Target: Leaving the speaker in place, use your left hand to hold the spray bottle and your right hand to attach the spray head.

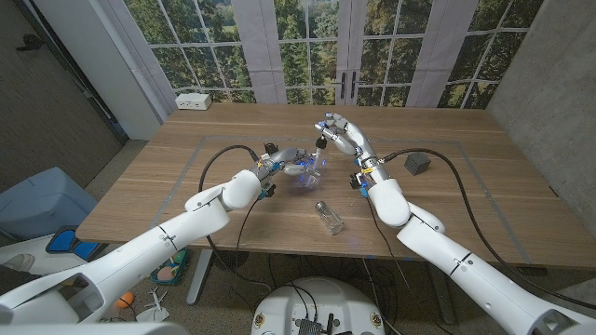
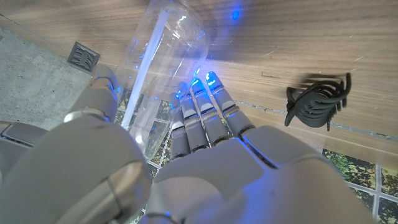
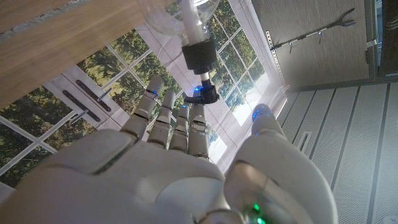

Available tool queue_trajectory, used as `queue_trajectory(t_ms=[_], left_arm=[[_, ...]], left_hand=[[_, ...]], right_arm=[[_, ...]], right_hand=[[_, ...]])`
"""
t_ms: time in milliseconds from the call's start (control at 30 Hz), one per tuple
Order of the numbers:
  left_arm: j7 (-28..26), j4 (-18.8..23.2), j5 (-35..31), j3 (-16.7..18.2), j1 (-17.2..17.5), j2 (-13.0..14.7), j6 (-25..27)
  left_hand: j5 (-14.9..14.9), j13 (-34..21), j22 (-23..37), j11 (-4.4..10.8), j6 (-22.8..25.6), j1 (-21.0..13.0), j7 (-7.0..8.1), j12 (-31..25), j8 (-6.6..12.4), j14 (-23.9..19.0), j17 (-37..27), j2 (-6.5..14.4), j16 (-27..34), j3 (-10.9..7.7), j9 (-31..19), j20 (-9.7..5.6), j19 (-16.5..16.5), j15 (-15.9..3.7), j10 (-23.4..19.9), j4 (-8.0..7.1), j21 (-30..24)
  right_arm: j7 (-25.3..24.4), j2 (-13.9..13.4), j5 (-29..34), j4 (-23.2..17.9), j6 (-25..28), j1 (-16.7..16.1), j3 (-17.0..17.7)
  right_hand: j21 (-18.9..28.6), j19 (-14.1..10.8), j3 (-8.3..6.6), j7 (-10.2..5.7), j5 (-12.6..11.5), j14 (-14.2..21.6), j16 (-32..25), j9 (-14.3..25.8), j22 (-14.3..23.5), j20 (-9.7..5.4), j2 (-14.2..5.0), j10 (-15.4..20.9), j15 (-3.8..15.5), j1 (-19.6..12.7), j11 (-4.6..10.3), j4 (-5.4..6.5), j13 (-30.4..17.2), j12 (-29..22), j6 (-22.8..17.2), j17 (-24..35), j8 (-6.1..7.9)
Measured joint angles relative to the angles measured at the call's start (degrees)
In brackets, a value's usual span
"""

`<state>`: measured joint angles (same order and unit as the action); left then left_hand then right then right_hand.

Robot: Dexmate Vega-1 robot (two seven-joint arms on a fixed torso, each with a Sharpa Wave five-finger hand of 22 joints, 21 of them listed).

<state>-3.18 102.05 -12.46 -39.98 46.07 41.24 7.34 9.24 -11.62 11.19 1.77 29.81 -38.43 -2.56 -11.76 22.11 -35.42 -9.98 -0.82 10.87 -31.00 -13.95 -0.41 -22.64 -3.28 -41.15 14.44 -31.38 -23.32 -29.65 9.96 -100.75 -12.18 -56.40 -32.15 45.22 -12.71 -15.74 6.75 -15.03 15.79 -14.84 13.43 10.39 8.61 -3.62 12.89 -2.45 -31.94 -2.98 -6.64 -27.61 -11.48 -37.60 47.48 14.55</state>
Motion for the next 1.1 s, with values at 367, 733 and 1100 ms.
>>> queue_trajectory(t_ms=[367,733,1100], left_arm=[[-0.20,0.32,-0.31,0.08,0.24,-0.22,0.02],[-1.23,0.52,-0.73,0.16,0.49,-0.87,0.89],[-1.73,0.53,-0.73,0.19,0.45,-1.38,1.48]], left_hand=[[0.10,0.03,0.00,0.01,0.00,-0.21,0.00,-0.15,0.00,0.00,0.00,-0.21,0.00,0.00,-0.05,0.00,0.00,0.00,-0.01,0.00,0.00],[0.12,0.05,0.01,-1.23,0.94,-0.46,-0.94,-1.26,0.79,-0.53,0.00,-0.46,0.00,-0.59,-0.47,0.00,0.00,-0.10,-1.29,0.59,-0.45],[0.09,0.01,0.01,-2.19,2.16,-1.36,-2.16,-1.33,0.80,-1.13,0.00,-1.36,0.39,-0.59,-0.59,0.00,0.00,-0.10,-2.35,0.59,-0.88]], right_arm=[[-3.07,0.85,-0.21,0.90,-2.33,-1.17,0.87],[-5.57,1.86,0.13,2.09,-5.25,-1.90,1.70],[-7.42,2.91,0.64,3.69,-7.74,-2.07,2.38]], right_hand=[[0.00,-1.62,0.48,1.32,0.00,2.66,-0.92,2.48,0.00,0.81,0.44,2.99,1.03,0.44,-0.30,-0.95,0.80,-0.86,-5.37,-1.00,3.27],[0.00,-2.66,0.15,2.92,0.21,4.74,-1.86,5.13,0.01,0.60,0.44,5.88,1.81,0.43,-0.33,-1.75,1.39,-1.33,-9.84,-1.59,6.96],[0.00,-4.51,0.15,4.83,0.20,8.07,-3.53,9.84,0.16,-0.03,0.44,10.65,1.54,0.43,-1.19,-1.75,2.13,-2.24,-16.89,-1.86,13.11]])
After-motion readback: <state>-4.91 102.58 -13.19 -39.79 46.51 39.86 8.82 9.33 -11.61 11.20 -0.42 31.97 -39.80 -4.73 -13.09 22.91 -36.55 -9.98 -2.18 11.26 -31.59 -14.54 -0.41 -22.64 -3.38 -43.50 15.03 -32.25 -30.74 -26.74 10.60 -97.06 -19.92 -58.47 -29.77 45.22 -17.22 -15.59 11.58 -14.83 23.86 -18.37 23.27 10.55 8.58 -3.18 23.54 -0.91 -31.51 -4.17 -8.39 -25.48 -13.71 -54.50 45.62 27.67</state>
